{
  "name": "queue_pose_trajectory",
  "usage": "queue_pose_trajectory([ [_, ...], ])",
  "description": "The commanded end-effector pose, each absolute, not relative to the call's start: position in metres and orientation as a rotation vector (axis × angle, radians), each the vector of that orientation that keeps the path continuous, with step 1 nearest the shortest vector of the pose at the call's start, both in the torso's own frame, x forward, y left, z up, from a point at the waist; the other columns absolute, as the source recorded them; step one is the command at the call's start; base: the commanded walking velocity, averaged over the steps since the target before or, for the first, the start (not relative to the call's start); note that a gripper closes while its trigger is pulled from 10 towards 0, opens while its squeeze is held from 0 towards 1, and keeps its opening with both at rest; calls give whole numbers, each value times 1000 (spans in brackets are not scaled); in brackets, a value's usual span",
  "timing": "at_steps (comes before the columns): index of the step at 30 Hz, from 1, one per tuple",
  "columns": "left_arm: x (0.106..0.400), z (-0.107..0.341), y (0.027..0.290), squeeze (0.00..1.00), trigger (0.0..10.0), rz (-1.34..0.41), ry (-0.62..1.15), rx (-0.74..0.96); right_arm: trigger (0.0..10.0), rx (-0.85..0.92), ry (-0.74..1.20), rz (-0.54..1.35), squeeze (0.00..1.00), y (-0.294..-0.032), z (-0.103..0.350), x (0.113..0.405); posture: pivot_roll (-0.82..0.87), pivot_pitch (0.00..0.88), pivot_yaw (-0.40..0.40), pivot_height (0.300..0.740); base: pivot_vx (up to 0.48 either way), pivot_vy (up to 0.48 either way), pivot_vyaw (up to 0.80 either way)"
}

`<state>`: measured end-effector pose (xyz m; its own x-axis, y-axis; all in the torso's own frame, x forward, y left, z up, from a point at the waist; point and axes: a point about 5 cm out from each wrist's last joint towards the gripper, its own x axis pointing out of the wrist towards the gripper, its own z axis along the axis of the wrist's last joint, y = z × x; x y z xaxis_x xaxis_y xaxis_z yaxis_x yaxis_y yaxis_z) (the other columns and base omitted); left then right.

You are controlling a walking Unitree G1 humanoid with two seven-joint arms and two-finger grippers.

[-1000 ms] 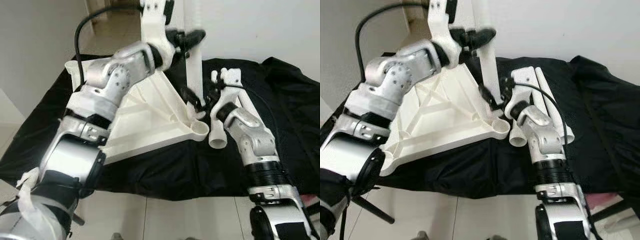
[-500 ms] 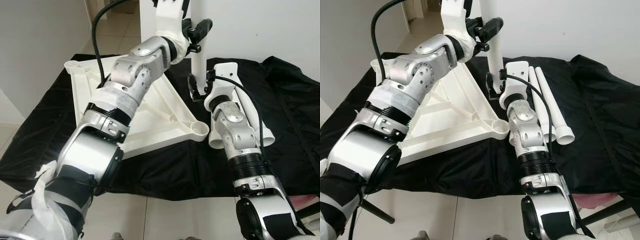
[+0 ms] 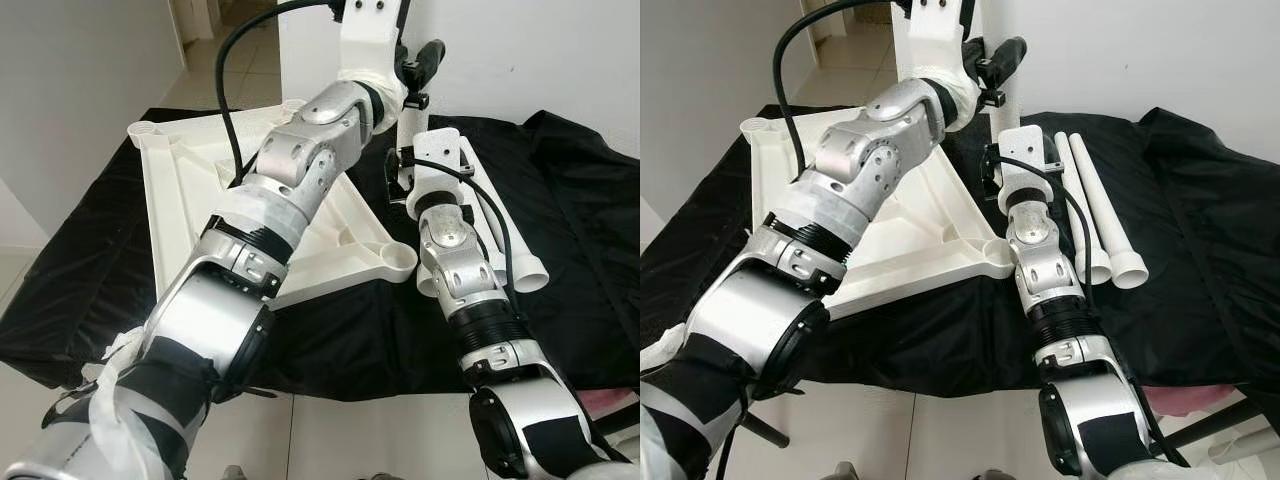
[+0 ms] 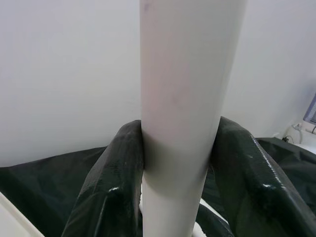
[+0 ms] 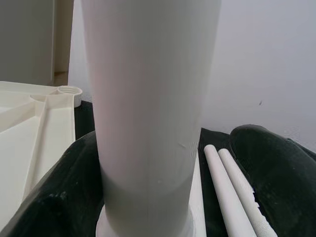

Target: Building children table

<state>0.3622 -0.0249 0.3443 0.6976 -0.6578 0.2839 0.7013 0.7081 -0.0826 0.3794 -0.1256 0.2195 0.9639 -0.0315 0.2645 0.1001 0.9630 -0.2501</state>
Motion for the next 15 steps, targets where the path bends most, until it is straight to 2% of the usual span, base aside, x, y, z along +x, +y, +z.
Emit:
queue_pose_trajectory([
  [1,362,351,-25,0,10000,-750,-271,-186,10000,-273,-274,-72,0,-123,222,381,-69,0,21,740,0,0,0],
  [15,357,357,-34,0,10000,-778,-281,-218,10000,-249,-276,-132,0,-128,216,387,-71,0,20,740,0,0,0],
])
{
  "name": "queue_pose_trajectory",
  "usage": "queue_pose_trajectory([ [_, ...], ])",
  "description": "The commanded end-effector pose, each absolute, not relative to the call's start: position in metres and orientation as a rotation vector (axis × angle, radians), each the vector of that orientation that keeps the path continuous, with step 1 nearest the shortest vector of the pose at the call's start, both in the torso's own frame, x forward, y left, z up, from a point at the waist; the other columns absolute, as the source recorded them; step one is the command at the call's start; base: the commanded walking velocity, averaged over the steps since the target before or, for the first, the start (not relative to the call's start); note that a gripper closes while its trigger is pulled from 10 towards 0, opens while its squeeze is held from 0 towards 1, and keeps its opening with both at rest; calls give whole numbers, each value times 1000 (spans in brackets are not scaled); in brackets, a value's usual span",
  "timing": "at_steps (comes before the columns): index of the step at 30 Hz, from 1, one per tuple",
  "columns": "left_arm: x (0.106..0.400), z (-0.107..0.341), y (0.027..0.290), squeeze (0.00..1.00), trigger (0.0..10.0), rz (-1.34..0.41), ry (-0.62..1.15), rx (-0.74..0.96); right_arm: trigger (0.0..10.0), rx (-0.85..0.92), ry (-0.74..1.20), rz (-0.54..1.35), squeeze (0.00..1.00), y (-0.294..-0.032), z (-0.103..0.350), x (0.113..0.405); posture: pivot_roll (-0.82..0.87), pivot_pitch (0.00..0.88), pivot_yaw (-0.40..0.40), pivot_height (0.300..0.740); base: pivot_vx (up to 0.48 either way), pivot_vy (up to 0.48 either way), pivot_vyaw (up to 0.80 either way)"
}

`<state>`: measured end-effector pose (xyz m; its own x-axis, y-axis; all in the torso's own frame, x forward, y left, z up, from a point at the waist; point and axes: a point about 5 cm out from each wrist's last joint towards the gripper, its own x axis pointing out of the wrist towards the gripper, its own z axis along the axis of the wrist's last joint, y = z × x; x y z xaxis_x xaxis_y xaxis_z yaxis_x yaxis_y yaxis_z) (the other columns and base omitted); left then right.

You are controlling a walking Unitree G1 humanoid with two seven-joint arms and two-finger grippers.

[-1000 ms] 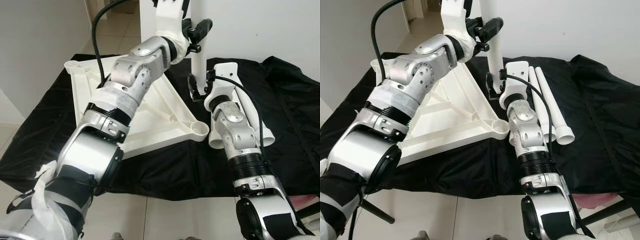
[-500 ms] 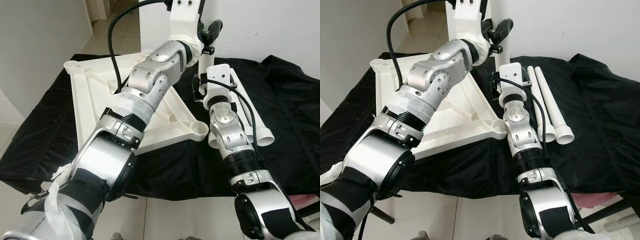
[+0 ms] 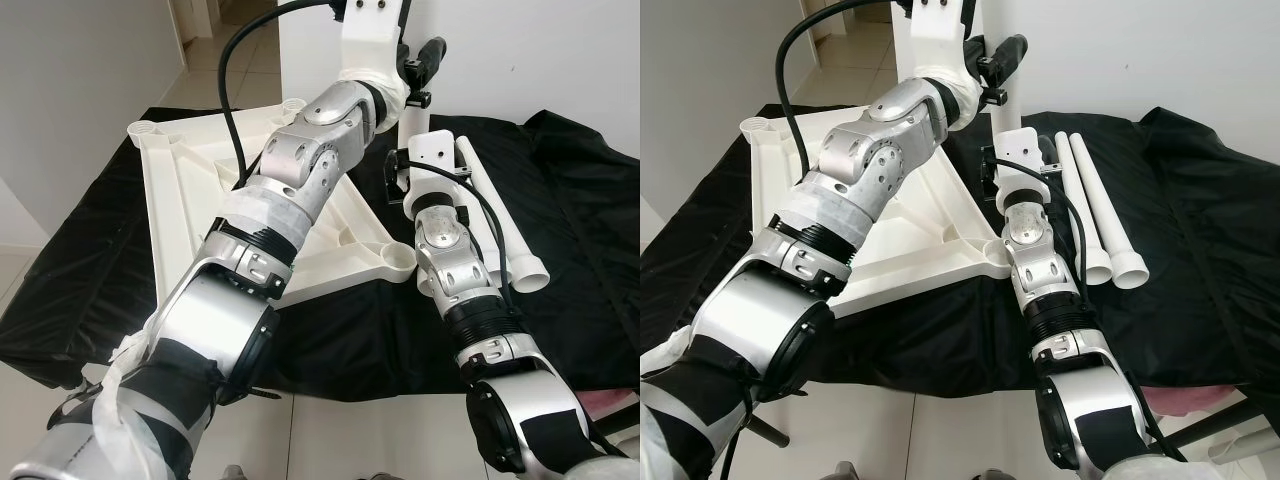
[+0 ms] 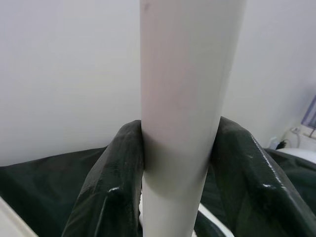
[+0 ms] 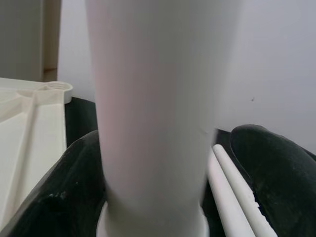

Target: Building children table

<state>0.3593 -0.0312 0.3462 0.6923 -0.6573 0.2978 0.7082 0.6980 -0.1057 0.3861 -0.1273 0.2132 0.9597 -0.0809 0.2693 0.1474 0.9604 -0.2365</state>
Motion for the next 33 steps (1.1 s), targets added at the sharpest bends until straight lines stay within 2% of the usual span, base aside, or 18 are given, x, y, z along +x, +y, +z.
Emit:
queue_pose_trajectory([
  [1,356,358,-34,0,10000,-782,-281,-221,10000,-246,-277,-134,0,-128,215,388,-71,0,21,740,0,0,0],
  [18,355,357,-37,0,10000,-795,-272,-227,10000,-267,-324,-136,0,-125,223,395,-65,0,20,740,0,0,0],
  [19,355,357,-37,0,10000,-795,-271,-228,5725,-279,-333,-139,0,-124,224,395,-65,0,20,740,0,0,0],
  [20,356,357,-37,0,10000,-794,-271,-227,3804,-275,-336,-134,0,-123,224,395,-66,0,21,740,0,0,0],
  [21,356,357,-37,0,10000,-794,-270,-228,2549,-280,-343,-137,0,-123,224,395,-66,0,22,740,0,0,0],
  [23,356,357,-37,0,10000,-794,-270,-228,2549,-280,-344,-138,0,-123,224,395,-66,0,22,740,0,0,0],
  [24,356,357,-37,0,10000,-795,-271,-227,0,-280,-345,-137,0,-123,224,395,-67,0,23,740,0,0,0],
  [33,355,357,-37,0,10000,-794,-277,-215,0,-246,-333,-152,0,-127,220,396,-68,0,23,740,0,0,0],
])
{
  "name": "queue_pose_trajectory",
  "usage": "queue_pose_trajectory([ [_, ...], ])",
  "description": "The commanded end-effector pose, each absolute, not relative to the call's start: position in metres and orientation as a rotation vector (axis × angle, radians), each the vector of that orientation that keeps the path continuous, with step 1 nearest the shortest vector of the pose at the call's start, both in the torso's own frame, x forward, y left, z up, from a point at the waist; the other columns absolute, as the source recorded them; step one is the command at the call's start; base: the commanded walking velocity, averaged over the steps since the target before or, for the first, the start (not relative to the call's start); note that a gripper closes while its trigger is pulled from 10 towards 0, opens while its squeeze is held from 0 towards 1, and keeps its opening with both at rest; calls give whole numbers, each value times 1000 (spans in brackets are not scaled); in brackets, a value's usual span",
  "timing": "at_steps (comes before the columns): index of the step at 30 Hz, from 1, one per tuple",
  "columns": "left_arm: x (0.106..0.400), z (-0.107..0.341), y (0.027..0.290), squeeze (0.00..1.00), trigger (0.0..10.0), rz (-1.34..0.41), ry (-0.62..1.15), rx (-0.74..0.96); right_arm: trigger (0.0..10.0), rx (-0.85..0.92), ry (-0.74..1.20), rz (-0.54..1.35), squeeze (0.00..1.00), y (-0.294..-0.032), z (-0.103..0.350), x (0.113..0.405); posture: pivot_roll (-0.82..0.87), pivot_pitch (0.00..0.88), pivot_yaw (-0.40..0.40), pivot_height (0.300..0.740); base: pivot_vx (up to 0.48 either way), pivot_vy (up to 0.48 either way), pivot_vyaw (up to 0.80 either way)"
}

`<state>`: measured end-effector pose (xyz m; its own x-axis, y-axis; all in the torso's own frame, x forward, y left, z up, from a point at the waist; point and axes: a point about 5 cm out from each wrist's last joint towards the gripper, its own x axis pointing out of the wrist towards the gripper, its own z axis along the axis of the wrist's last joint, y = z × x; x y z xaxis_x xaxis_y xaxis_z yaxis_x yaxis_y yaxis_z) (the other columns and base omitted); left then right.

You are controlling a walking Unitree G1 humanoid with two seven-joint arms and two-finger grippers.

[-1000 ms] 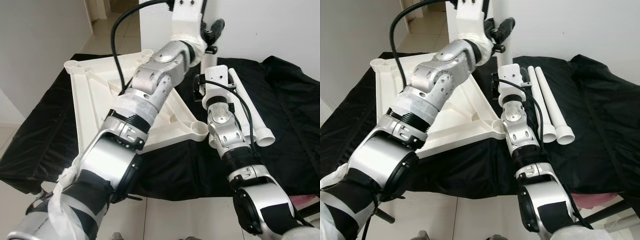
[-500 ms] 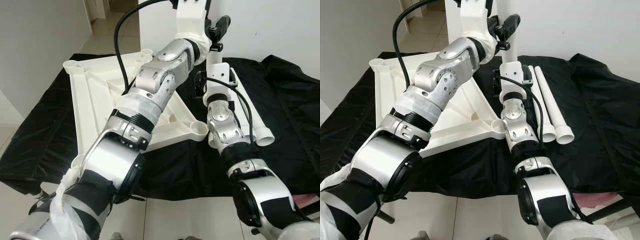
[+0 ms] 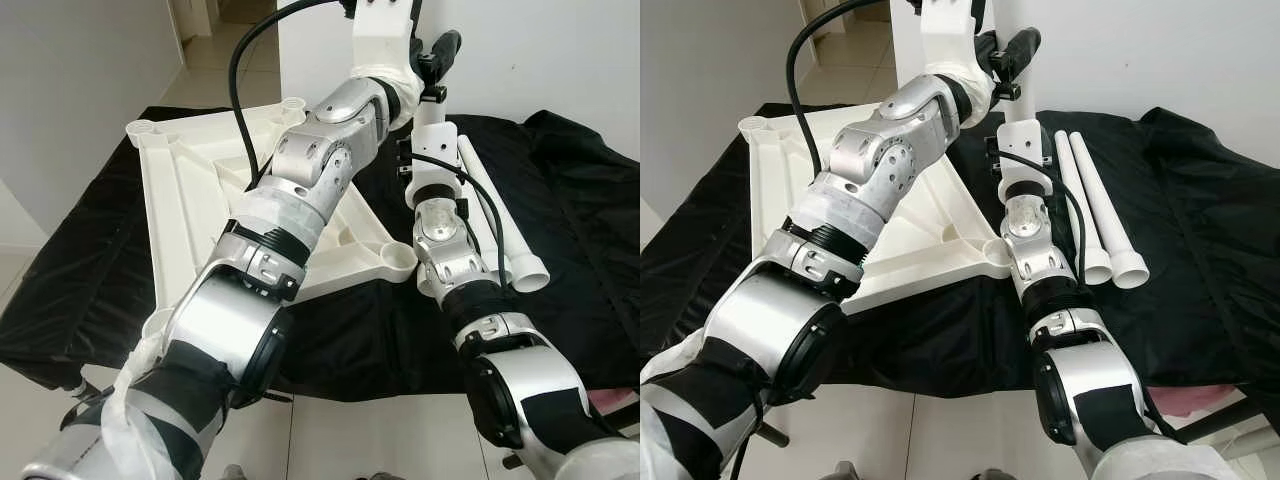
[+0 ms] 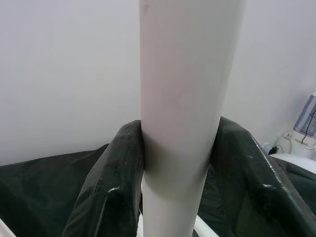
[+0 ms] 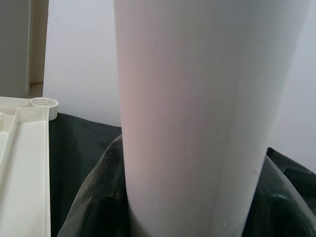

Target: Building children table

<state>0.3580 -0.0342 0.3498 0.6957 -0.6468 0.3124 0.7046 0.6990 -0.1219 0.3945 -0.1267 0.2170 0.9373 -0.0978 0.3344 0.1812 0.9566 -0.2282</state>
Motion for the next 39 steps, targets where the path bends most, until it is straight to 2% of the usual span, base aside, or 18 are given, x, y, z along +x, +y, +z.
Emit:
queue_pose_trajectory([
  [1,355,357,-37,0,10000,-793,-279,-212,0,-239,-332,-155,0,-127,220,396,-68,0,23,740,0,0,0],
  [2,355,357,-37,0,10000,-792,-286,-197,3608,-215,-322,-165,0,-128,219,396,-68,0,21,740,0,0,0],
  [4,355,357,-37,0,10000,-791,-291,-187,3608,-201,-316,-171,0,-129,218,396,-68,0,21,740,0,0,0],
  [5,354,358,-38,0,10000,-805,-305,-179,10000,-185,-312,-180,0,-130,218,397,-67,0,20,740,0,0,0],
  [7,349,360,-40,0,10000,-855,-323,-199,10000,-156,-308,-191,0,-130,219,397,-67,0,18,740,0,0,0],
  [8,347,360,-41,1000,10000,-868,-323,-219,10000,-149,-306,-190,0,-130,219,397,-68,0,19,740,0,0,0],
  [16,341,363,-42,1000,10000,-914,-354,-220,10000,-112,-305,-195,0,-132,221,398,-69,0,19,740,0,0,0],
  [17,340,363,-41,0,10000,-917,-360,-227,10000,-96,-303,-201,0,-134,221,397,-70,0,21,740,0,0,0],
  [28,343,360,-29,0,10000,-880,-372,-268,10000,-52,-288,-204,0,-139,216,395,-71,0,24,740,0,0,0],
  [39,351,321,-7,0,10000,-793,-294,-230,10000,-19,-265,-141,0,-139,205,390,-65,0,35,740,0,0,0],
])
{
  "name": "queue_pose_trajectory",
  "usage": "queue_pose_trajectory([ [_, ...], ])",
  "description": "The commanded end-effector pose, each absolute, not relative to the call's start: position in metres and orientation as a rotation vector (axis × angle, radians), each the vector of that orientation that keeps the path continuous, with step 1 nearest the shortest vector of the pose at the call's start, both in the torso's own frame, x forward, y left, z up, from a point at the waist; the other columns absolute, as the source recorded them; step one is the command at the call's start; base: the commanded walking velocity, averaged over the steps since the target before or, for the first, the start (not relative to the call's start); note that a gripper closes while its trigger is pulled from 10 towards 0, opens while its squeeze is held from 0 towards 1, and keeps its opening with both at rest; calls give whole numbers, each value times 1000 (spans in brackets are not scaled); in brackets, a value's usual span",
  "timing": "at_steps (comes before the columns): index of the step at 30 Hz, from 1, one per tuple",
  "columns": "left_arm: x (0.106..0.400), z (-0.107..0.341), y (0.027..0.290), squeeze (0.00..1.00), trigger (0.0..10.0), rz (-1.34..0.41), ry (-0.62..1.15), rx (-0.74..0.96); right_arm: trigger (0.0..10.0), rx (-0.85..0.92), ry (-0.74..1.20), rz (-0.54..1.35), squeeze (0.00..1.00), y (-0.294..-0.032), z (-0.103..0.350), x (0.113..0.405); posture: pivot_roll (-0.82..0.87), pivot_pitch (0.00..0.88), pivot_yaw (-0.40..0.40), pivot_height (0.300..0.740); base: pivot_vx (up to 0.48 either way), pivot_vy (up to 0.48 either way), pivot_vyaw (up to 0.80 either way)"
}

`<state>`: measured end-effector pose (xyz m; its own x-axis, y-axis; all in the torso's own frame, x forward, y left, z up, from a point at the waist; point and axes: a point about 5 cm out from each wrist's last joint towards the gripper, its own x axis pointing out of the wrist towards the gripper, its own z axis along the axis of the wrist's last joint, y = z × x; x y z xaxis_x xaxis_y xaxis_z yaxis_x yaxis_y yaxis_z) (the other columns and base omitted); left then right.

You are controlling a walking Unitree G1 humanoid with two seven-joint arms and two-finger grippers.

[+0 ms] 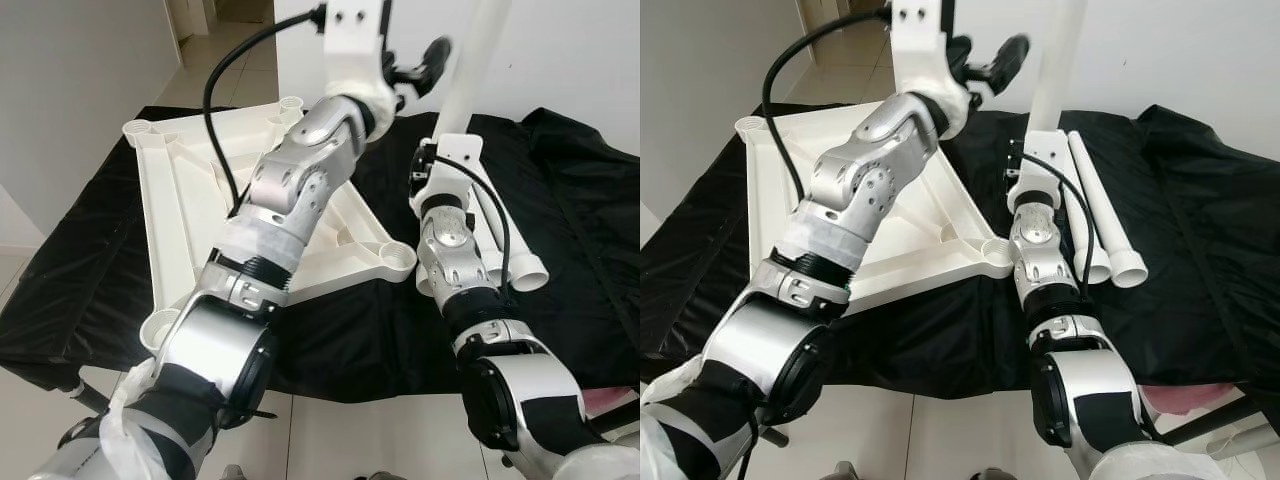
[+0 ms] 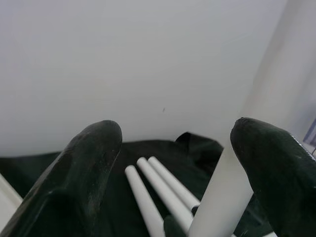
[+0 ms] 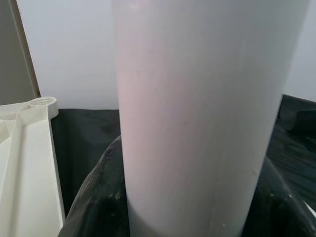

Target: Building children table

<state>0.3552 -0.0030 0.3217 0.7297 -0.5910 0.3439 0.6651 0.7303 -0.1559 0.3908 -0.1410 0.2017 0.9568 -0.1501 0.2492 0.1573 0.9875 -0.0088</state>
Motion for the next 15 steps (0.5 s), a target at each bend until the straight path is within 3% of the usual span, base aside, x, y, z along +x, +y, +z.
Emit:
queue_pose_trajectory([
  [1,351,318,-4,0,10000,-784,-287,-226,10000,-15,-266,-136,0,-138,205,389,-67,0,36,740,0,0,0],
  [15,360,274,24,0,10000,-660,-209,-148,10000,-39,-272,-70,0,-141,191,375,-84,0,28,740,0,0,0],
])
